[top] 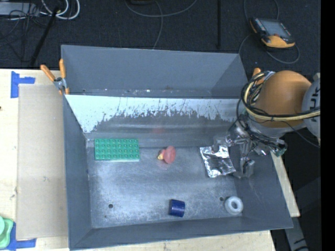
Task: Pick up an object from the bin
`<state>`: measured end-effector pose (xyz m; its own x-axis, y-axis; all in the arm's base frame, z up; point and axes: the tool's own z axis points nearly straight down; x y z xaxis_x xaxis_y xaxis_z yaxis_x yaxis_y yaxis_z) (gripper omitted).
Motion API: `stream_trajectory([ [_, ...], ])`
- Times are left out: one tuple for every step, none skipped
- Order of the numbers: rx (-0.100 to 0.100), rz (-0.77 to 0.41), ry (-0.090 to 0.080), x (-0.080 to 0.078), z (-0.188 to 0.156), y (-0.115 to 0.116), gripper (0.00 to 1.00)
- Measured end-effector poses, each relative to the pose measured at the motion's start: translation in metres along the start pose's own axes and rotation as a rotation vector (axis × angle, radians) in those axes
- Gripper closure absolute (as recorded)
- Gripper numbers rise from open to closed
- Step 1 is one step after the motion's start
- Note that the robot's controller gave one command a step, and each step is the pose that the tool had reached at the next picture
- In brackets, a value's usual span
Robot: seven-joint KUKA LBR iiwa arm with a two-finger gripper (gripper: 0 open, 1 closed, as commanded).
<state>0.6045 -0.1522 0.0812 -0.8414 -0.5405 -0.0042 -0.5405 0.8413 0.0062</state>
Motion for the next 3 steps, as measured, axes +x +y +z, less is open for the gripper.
stream_trajectory([
  [0.003,0.045,0.002,-0.005,0.011,0.005,0.0],
  [0.004,0.048,0.002,-0.004,0.011,0.004,1.0],
  [0.014,0.054,-0.005,-0.016,-0.131,-0.004,1.0],
])
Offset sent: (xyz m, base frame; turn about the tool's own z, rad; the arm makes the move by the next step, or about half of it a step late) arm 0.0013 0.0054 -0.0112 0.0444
